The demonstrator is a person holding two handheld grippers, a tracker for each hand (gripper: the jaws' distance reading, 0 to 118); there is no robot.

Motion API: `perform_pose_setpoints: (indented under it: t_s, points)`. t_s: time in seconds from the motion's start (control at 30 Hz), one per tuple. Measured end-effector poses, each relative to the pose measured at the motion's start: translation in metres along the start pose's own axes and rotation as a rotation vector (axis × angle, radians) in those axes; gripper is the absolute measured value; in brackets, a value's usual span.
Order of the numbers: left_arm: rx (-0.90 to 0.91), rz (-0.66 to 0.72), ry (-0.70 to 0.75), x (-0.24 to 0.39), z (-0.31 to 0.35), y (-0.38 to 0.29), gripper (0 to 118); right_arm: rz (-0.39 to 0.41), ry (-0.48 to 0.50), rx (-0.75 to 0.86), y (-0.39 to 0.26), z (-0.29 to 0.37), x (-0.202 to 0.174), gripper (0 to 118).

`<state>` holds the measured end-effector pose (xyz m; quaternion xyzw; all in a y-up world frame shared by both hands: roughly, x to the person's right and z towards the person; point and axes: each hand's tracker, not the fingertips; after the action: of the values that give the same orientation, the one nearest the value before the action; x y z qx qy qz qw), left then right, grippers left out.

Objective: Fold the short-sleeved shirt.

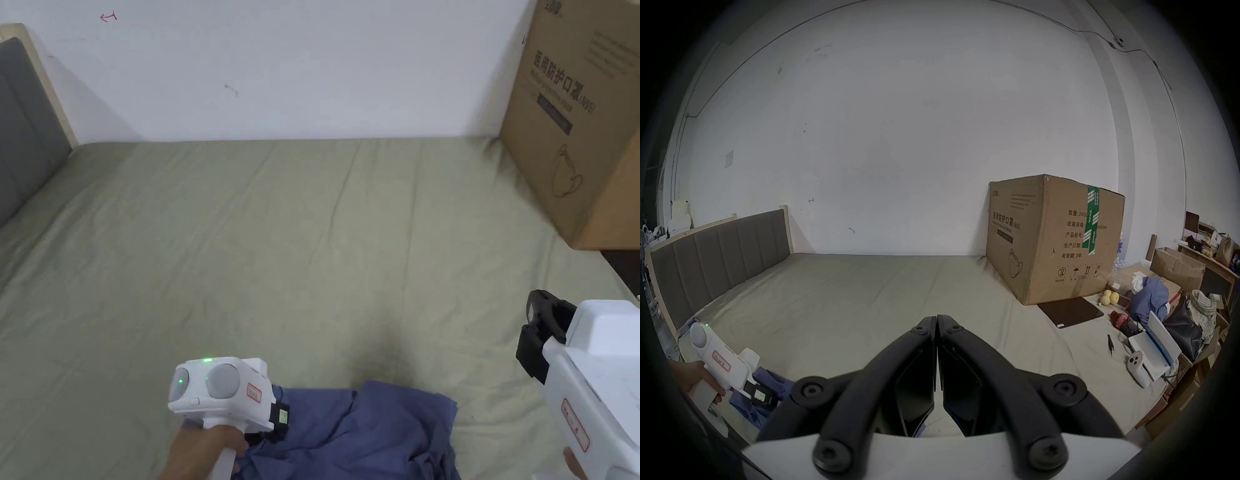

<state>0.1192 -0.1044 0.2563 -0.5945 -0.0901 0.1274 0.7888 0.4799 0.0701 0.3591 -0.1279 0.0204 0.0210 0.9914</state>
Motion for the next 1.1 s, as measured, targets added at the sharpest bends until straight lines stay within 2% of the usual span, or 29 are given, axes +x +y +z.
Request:
perform_pose_setpoints:
  t_s: [0.07,0.13,0.17,0.3,0.43,0.5,0.53,0.6,0.63,0.67,0.77,0.83,1.1]
  points:
    - [0.022,-0.018,-0.017,0.004,0.008,-0.004,50,-0.001,-0.002,-0.001,0.0,0.0,0.001,0]
    - [0.05,-0.021,-0.053,0.007,0.022,-0.004,92,-0.007,-0.002,0.0,0.001,0.001,0.002,0]
    - [0.091,-0.025,-0.077,0.008,0.033,-0.005,100,-0.008,-0.002,0.0,0.002,0.001,0.003,0]
    - [0.297,-0.042,-0.075,0.003,0.085,-0.011,101,-0.01,-0.002,0.011,0.005,0.001,0.003,0]
    - [0.484,-0.07,0.056,-0.016,0.123,-0.023,100,-0.009,0.001,0.02,0.009,0.001,0.001,0]
    - [0.552,-0.071,0.15,-0.029,0.133,-0.029,98,-0.008,0.003,0.025,0.011,0.002,0.001,0]
    - [0.572,-0.064,0.181,-0.035,0.135,-0.031,93,-0.009,0.006,0.026,0.011,0.002,0.0,0]
    - [0.611,-0.04,0.204,-0.05,0.137,-0.037,71,-0.006,0.008,0.026,0.012,0.002,-0.001,0]
    - [0.618,-0.035,0.197,-0.057,0.136,-0.04,43,-0.005,0.009,0.028,0.012,0.002,-0.002,0]
    - [0.624,-0.034,0.183,-0.064,0.135,-0.043,21,-0.006,0.009,0.029,0.012,0.002,-0.002,0]
    - [0.631,-0.019,0.162,-0.08,0.122,-0.049,5,-0.009,0.01,0.03,0.013,0.003,-0.002,0]
    - [0.633,-0.029,0.153,-0.084,0.11,-0.057,0,-0.009,0.006,0.031,0.013,0.003,-0.003,0]
    - [0.438,-0.081,0.112,-0.058,0.041,-0.088,0,-0.009,0.0,0.024,0.011,0.004,0.0,0]
